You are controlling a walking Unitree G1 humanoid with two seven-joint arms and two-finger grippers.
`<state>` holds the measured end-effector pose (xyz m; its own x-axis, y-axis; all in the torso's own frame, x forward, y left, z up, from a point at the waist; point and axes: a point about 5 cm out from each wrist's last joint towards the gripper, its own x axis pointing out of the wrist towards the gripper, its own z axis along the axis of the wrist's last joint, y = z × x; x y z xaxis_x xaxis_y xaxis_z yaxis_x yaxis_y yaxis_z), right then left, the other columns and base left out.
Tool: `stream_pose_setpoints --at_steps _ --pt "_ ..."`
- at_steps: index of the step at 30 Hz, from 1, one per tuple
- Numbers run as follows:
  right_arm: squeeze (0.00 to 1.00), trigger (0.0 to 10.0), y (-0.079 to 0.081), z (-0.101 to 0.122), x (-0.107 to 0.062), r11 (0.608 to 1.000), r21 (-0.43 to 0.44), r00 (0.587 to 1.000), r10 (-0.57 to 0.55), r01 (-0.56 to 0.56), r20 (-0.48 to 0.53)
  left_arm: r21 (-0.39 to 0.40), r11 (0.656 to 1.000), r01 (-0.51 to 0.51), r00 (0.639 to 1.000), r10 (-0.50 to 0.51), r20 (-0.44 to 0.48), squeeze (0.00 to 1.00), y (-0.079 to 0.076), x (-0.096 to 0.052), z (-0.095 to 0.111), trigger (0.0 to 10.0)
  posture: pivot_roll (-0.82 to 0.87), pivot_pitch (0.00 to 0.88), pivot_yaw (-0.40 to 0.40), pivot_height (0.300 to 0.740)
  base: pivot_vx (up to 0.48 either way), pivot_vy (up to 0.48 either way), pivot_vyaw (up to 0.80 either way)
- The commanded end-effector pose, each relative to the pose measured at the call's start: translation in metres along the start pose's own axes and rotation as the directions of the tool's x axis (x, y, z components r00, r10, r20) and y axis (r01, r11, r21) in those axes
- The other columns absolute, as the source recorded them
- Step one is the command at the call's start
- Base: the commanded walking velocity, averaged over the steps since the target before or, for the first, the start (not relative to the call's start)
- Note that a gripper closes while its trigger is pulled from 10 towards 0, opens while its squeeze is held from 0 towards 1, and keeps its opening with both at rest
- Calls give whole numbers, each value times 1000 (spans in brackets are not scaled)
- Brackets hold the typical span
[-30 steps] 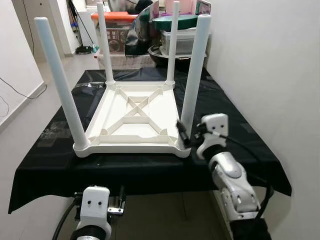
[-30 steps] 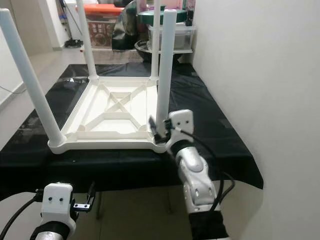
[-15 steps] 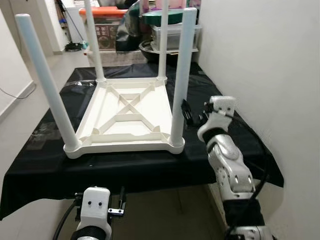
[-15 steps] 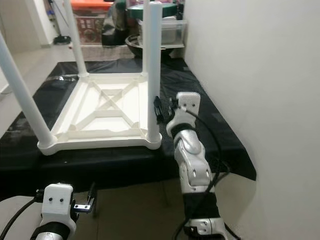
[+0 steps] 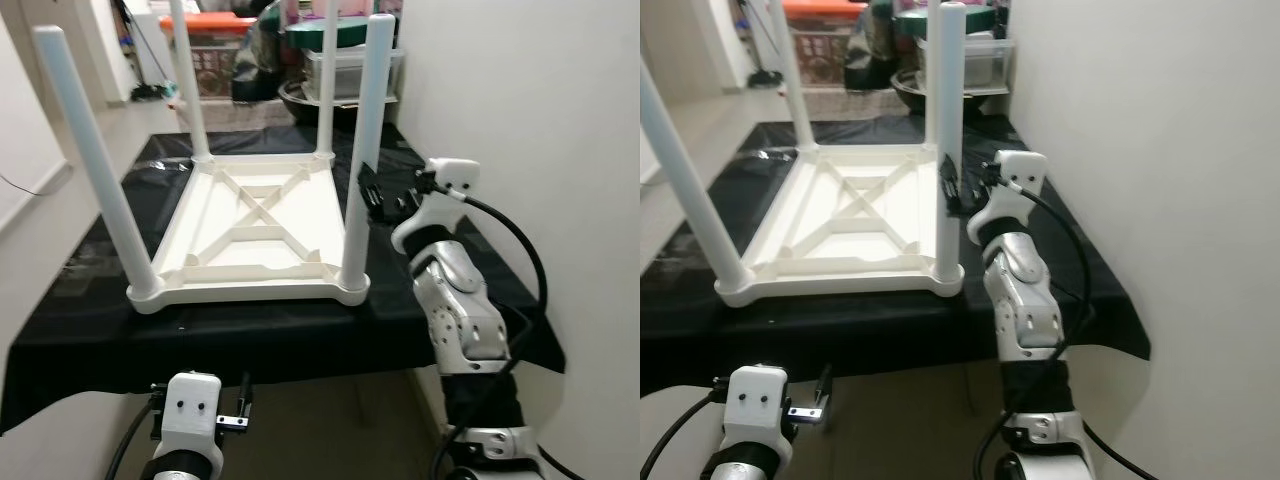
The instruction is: Building children table
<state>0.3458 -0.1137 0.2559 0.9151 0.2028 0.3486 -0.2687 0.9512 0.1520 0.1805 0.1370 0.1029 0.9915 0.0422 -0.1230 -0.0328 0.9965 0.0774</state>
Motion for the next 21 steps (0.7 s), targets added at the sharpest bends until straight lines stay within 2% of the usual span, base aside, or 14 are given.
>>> stream_pose_setpoints --at_steps 1,11,21 --pt "0 10000 4 0 -1 1000 21 1000 19 -19 9 15 1000 -2 1000 3 -28 0 2 -1 -5 10000 -93 63 -8 734 0 0 0" --pt "0 10000 18 2 -1 997 12 997 77 -78 25 27 1000 -1 999 2 -33 0 7 -1 -6 10000 -40 53 10 734 0 0 0" --pt "0 10000 23 4 1 995 23 994 98 -99 46 36 999 6 999 -5 -34 0 8 -1 -6 10000 -6 40 8 734 0 0 0"
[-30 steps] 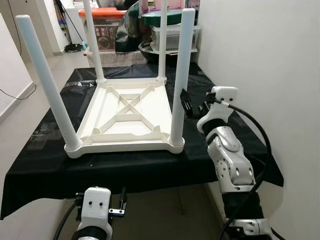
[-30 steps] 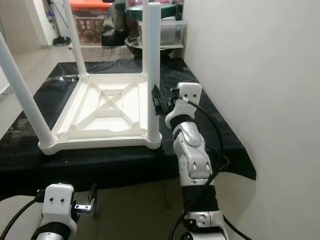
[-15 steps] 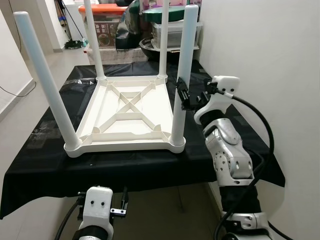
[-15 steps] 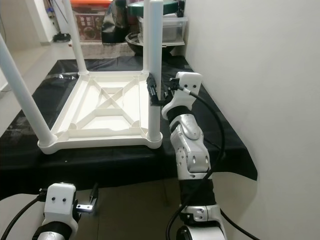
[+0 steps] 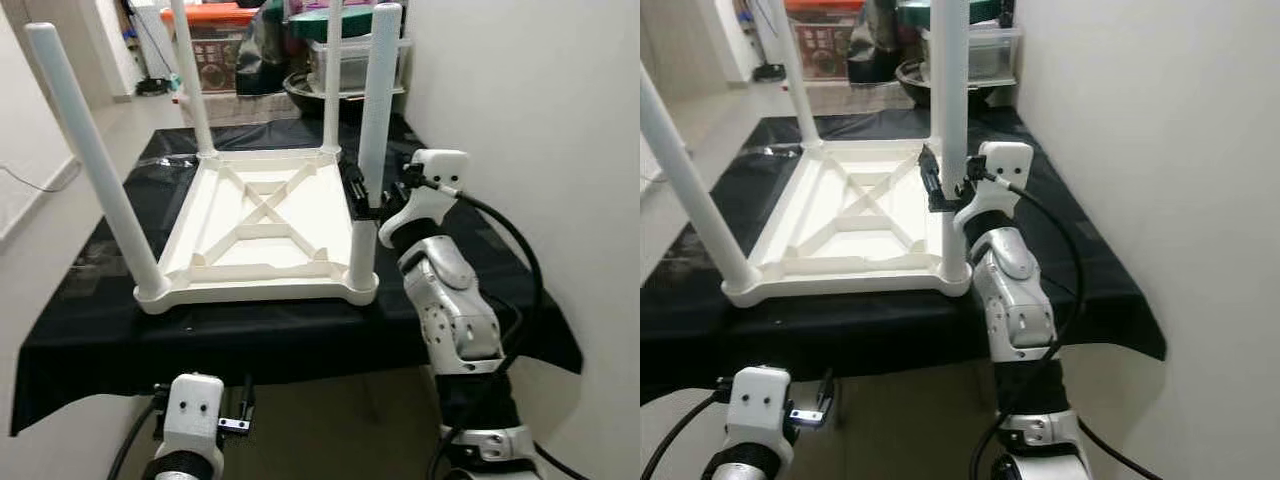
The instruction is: Building children table
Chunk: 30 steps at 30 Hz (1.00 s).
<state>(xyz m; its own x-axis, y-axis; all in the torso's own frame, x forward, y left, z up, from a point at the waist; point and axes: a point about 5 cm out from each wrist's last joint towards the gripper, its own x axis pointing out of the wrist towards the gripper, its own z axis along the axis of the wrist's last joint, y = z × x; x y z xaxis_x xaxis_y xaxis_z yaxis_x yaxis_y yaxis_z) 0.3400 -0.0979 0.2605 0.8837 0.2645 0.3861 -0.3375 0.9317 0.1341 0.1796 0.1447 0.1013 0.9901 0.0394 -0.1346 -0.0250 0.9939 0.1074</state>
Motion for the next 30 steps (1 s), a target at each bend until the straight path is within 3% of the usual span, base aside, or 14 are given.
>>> stream_pose_setpoints --at_steps 1,8,10,15,21,25,30 --pt "0 10000 6 1 3 999 17 999 36 -36 11 3 1000 -1 1000 1 -23 0 0 0 -4 10000 -9 41 3 734 0 0 0" --pt "0 10000 11 2 8 998 23 999 54 -54 9 -1 1000 2 1000 -2 -23 0 -2 1 -4 10000 -10 41 -2 734 0 0 0" --pt "0 10000 20 -1 18 998 8 998 63 -63 -8 -1 1000 4 1000 -4 -21 0 -2 2 -4 10000 -6 42 -11 734 0 0 0" --pt "0 10000 23 -5 26 999 -31 999 42 -42 -25 -1 1000 5 1000 -5 -16 0 -4 1 -2 10000 2 51 -20 734 0 0 0" --pt "0 10000 21 -18 38 998 -66 997 -6 0 -78 4 1000 8 1000 -8 -12 0 -5 -1 0 10000 4 60 -21 734 0 0 0" --pt "0 10000 12 -25 48 992 -106 986 -85 70 -146 -1 1000 7 1000 -7 -14 0 -6 -5 1 10000 14 78 -29 734 0 0 0" --pt "0 10000 7 -25 48 988 -122 980 -110 91 -163 -2 1000 5 1000 -5 -18 0 -7 -7 1 10000 17 90 -36 734 0 0 0"
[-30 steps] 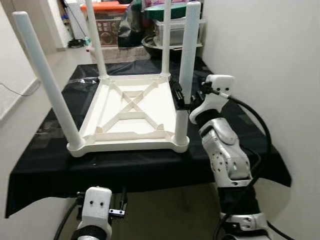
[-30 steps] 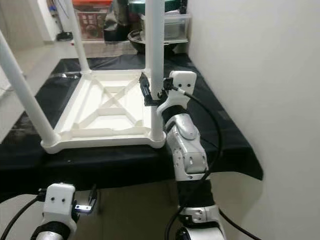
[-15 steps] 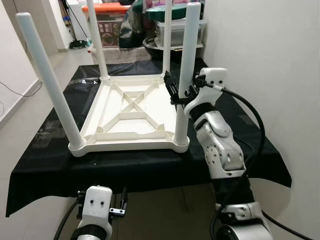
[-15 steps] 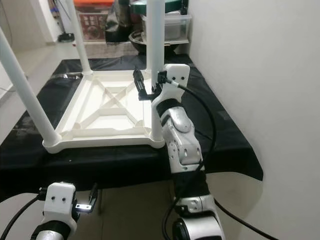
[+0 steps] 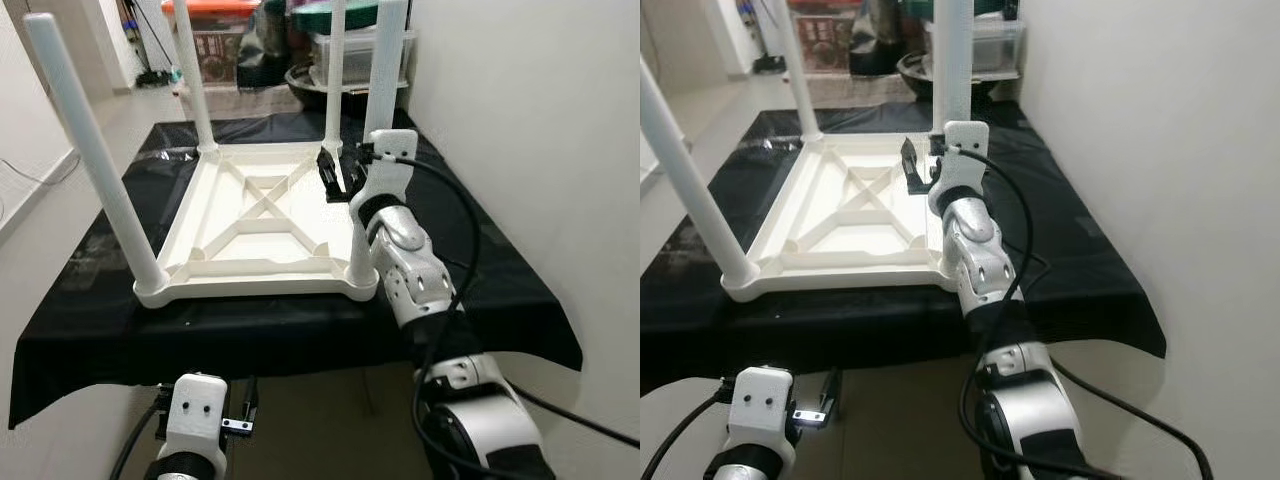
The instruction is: Building children table
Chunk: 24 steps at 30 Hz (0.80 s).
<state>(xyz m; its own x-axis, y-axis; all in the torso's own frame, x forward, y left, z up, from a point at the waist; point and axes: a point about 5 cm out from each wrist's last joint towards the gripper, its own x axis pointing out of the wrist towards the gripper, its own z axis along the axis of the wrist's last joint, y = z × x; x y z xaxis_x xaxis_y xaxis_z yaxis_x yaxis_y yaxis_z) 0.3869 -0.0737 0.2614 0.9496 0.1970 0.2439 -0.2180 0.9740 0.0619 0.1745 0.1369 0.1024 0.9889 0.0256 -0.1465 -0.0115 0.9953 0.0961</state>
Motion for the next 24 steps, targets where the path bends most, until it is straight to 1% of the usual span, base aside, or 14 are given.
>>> stream_pose_setpoints --at_steps 1,2,4,5,6,9,10,13,14,15,16,20,24 --pt "0 10000 -2 -5 -2 1000 -11 999 -9 9 -33 6 1000 -11 1000 11 -10 0 0 -2 0 10000 16 93 -32 734 0 0 0" --pt "0 8549 -6 -7 -4 999 -13 998 -34 33 -47 4 1000 -11 1000 11 -13 0 0 -2 0 10000 11 95 -31 734 0 0 0" --pt "0 8549 -8 -9 -6 999 -16 997 -52 52 -55 4 1000 -11 1000 11 -15 0 0 -3 -1 10000 11 95 -31 734 0 0 0" --pt "0 5373 -11 -9 -7 997 -26 996 -68 67 -54 3 1000 -8 1000 8 -16 0 0 -3 -1 10000 9 99 -25 734 0 0 0" --pt "0 6471 -13 -9 -8 996 -36 995 -88 86 -54 3 1000 -5 1000 5 -17 0 0 -3 -1 10000 9 99 -25 734 0 0 0" --pt "0 6471 -15 -9 -9 994 -42 994 -99 97 -50 3 1000 -4 1000 4 -17 0 0 -3 -1 10000 9 99 -25 734 0 0 0" --pt "0 10000 -17 -9 -8 993 -47 993 -110 108 -47 4 1000 -1 1000 1 -20 0 0 -3 -1 10000 9 99 -25 734 0 0 0" --pt "0 10000 -17 -9 -8 992 -47 992 -116 114 -46 4 1000 0 1000 0 -21 0 0 -3 -1 10000 9 99 -25 734 0 0 0" --pt "0 9529 -18 -8 -8 992 -47 992 -121 119 -45 4 1000 0 1000 0 -22 0 0 -3 -1 10000 13 96 -20 734 0 0 0" --pt "0 7020 -18 -8 -9 991 -49 991 -126 124 -45 4 1000 0 1000 0 -23 0 0 -3 -1 10000 13 96 -20 734 0 0 0" --pt "0 0 -18 -9 -9 991 -49 991 -128 126 -46 4 1000 0 1000 0 -24 0 0 -3 -1 10000 12 96 -19 734 0 0 0" --pt "0 0 -16 -9 -9 991 -49 990 -129 127 -52 6 1000 1 1000 0 -26 0 1 -3 -2 10000 12 96 -19 734 0 0 0" --pt "0 0 -15 -10 -8 990 -45 988 -136 132 -79 9 1000 -3 1000 3 -25 0 1 -3 -2 10000 12 96 -19 734 0 0 0"
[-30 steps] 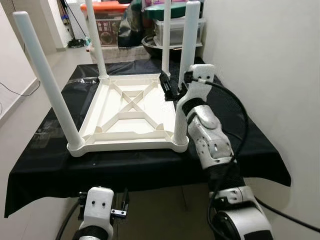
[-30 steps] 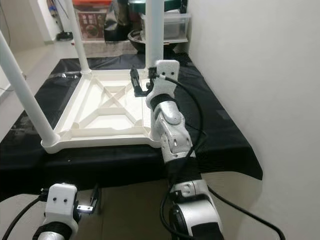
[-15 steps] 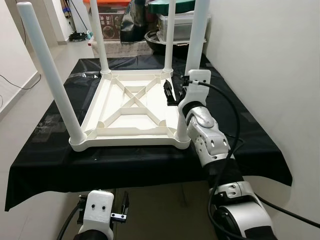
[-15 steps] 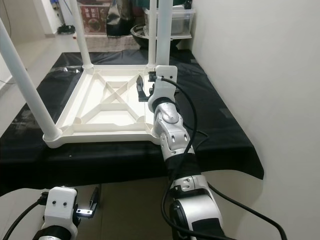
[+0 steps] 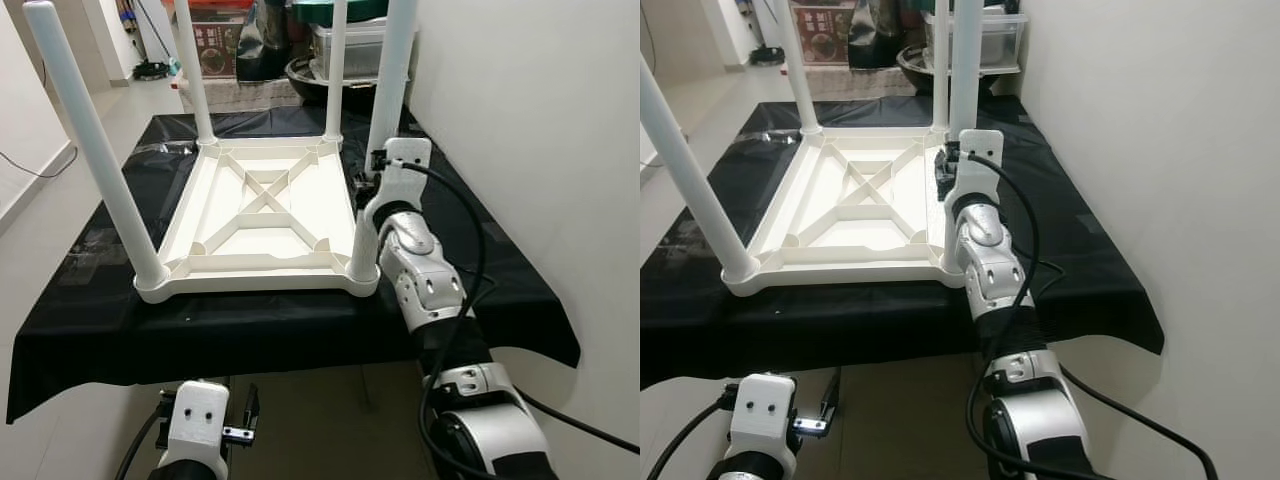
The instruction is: Building children table
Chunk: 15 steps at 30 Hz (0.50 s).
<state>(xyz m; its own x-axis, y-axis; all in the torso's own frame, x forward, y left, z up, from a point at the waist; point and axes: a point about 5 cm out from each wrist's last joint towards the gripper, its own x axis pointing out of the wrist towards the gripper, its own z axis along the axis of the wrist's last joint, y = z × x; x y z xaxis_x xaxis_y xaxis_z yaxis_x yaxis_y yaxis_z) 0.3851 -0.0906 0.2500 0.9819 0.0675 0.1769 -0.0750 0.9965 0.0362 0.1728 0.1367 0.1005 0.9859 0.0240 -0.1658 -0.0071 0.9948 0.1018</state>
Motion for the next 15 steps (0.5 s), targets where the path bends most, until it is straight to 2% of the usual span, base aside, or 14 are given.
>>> stream_pose_setpoints --at_steps 1,5,6,7,9,10,12,15 --pt "0 0 2 -1 0 1000 15 1000 3 -3 -21 3 1000 -6 1000 6 -6 0 2 -2 0 10000 12 96 -19 734 0 0 0" --pt "0 0 2 -1 1 999 31 999 24 -23 -39 3 1000 -10 1000 10 -9 0 2 -2 0 10000 15 95 -20 734 0 0 0" --pt "0 0 3 -1 4 992 109 995 72 -65 -62 2 1000 -11 1000 11 -11 0 3 -2 0 10000 11 95 -15 734 0 0 0" --pt "0 0 4 -4 9 970 221 986 127 -101 -107 1 1000 -9 1000 9 -14 0 3 -2 0 10000 8 96 -11 734 0 0 0" --pt "0 0 9 -8 16 913 387 967 204 -130 -155 1 1000 -5 1000 5 -16 0 4 -2 0 10000 15 98 -10 734 0 0 0" --pt "0 0 9 -8 16 913 387 967 204 -130 -155 1 1000 -5 1000 5 -16 0 4 -2 0 10000 15 98 -10 734 0 0 0" --pt "0 0 11 -14 22 844 527 948 241 -99 -207 2 1000 -1 1000 1 -16 0 4 -4 1 10000 33 106 -12 734 0 0 0" --pt "0 0 14 -21 26 757 652 926 275 -43 -258 3 1000 1 1000 -1 -18 0 4 -6 1 10000 42 110 -11 734 0 0 0"
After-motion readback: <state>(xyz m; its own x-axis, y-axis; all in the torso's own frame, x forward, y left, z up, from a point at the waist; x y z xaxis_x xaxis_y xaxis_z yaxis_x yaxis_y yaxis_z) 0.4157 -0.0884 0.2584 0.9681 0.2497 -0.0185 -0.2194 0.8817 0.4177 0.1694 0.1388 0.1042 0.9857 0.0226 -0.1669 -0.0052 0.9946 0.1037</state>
